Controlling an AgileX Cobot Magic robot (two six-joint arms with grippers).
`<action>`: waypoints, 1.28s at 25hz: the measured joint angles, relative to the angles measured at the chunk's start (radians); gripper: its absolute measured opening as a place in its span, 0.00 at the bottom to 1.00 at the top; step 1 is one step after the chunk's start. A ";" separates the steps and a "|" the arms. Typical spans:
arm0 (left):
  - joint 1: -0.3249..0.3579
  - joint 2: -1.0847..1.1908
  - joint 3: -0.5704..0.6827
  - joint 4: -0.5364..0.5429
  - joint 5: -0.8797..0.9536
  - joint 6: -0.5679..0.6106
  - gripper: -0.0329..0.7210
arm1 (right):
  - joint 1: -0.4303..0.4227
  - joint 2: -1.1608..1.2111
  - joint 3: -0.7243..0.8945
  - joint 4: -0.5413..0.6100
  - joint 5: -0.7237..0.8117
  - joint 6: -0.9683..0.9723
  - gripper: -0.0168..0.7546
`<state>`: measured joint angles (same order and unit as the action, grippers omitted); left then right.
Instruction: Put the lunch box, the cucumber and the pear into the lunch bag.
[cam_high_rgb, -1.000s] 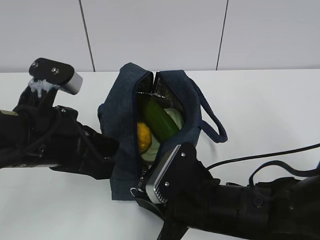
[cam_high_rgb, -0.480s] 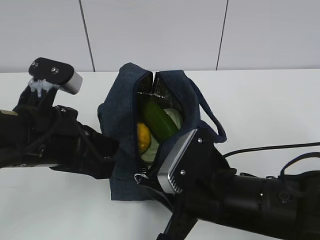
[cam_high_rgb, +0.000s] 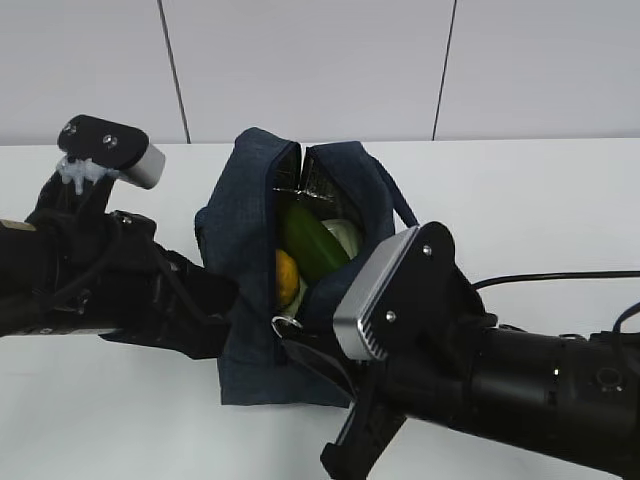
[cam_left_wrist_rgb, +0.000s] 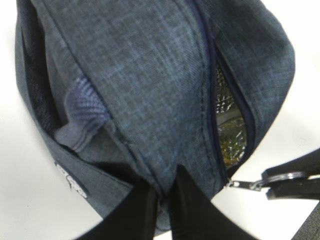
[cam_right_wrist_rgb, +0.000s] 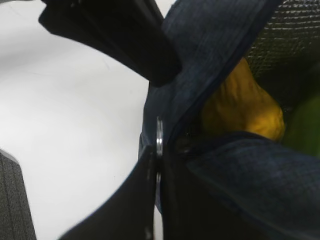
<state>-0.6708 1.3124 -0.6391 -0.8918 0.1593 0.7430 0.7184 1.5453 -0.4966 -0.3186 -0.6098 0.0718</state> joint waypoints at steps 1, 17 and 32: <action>0.000 0.000 0.000 0.001 0.000 0.000 0.05 | 0.000 -0.008 0.000 0.002 0.000 0.000 0.02; 0.000 0.000 -0.001 0.007 0.005 0.000 0.05 | 0.002 -0.049 -0.032 0.170 0.006 -0.189 0.02; -0.001 0.001 -0.003 0.008 0.012 0.000 0.05 | 0.004 -0.075 -0.074 0.319 0.023 -0.361 0.02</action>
<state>-0.6720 1.3133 -0.6420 -0.8834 0.1708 0.7430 0.7224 1.4705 -0.5704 0.0000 -0.5864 -0.2888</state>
